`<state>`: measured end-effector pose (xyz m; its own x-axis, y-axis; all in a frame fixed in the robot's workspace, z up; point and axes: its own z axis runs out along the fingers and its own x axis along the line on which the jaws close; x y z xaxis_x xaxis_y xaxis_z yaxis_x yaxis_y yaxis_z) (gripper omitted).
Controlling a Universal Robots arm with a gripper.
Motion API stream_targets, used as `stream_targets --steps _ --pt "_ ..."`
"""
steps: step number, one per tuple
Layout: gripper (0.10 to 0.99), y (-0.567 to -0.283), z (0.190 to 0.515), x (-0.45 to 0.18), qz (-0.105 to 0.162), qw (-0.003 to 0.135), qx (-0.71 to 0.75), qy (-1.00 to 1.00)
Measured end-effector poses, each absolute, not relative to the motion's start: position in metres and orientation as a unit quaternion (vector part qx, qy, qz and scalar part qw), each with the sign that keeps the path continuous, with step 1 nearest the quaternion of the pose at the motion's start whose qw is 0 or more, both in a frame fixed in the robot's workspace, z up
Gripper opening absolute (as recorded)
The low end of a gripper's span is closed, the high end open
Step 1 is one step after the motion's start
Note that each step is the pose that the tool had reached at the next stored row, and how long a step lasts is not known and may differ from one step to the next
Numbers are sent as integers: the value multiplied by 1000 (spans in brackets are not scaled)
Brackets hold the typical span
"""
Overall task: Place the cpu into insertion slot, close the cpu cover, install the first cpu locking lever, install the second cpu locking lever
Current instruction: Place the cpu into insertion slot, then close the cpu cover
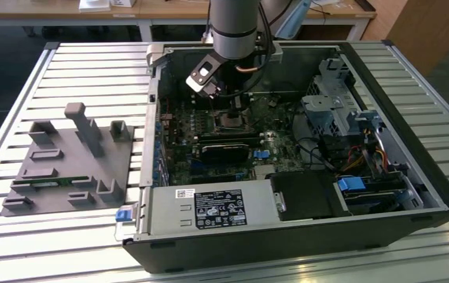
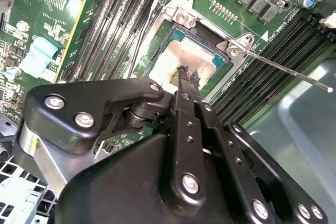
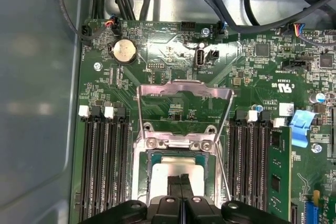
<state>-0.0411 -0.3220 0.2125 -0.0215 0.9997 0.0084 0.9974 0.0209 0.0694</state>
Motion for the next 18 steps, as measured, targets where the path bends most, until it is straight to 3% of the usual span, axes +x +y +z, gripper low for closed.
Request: stream_targets --steps 18 --pt "106 -322 236 -41 28 21 699 714"
